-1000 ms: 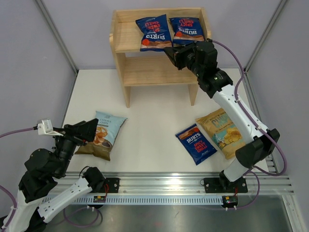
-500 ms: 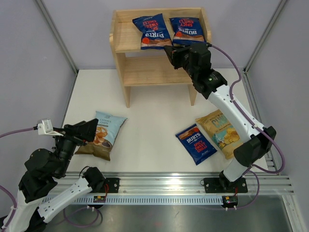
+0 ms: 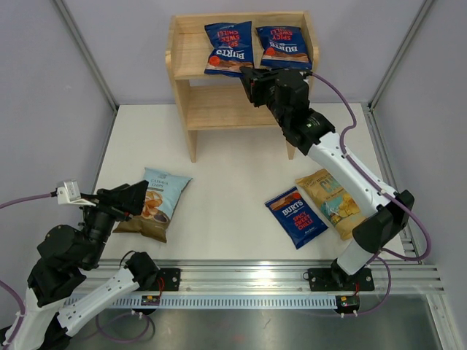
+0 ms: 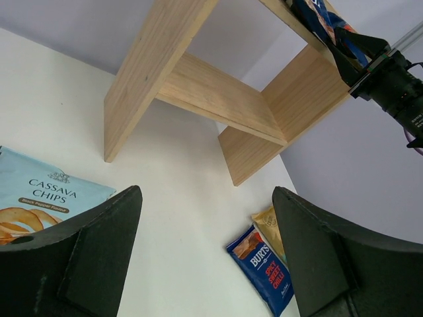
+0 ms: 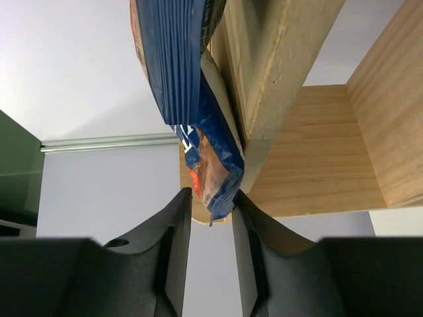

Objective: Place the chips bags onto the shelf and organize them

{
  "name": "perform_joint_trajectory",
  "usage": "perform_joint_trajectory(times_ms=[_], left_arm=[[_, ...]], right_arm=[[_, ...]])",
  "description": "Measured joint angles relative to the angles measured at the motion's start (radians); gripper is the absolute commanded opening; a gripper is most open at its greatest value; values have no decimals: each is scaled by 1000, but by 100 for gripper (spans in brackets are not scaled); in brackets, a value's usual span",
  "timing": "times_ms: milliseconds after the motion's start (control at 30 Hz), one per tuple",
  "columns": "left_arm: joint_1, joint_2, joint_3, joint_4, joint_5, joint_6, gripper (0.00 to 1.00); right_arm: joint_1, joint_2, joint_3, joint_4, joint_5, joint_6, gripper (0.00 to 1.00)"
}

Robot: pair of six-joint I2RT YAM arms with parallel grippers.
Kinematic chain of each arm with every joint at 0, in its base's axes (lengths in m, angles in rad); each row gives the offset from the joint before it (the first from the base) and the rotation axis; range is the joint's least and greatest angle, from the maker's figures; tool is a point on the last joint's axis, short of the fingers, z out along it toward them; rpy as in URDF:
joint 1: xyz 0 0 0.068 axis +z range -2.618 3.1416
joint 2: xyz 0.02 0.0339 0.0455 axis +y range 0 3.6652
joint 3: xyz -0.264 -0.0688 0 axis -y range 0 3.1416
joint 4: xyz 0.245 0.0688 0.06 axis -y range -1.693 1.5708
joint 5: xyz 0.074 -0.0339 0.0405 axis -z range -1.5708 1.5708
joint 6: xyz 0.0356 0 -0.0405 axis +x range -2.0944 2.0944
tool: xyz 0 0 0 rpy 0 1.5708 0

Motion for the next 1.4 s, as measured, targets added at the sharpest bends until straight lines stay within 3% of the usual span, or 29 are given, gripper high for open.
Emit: perform_joint_trajectory(times_ms=[33,133,167,333,433,467,733,1000,1200,1400], left_arm=[[0,0,0,-2,0,0,83],[0,1,0,-3,2,2,83],[0,2,0,-3,3,3,84],[0,35,0,-2,21,11,85],[0,59,-2,1,44,22,90],[0,66,-5,6,56,29,96],[0,215,-37,111,255,110,99],[0,520,-85,303,533,156,99],[0,679,-107,433,656,149,99],[0,787,-127,537,696,108,99]], right_arm=[[3,0,0,1,2,-3,49],[4,-7,-8,2,14,-13,63],[4,-15,-17,2,18,-15,75],[4,-80,-84,2,20,-45,83],[4,-132,-128,5,13,-89,90],[4,-146,-138,6,5,-109,93],[4,-386,-322,-2,-109,-505,99],[4,-752,-552,-294,-150,-878,99],[4,-892,-689,-521,-129,-931,99],[-4,-859,-879,-612,-92,-877,100]])
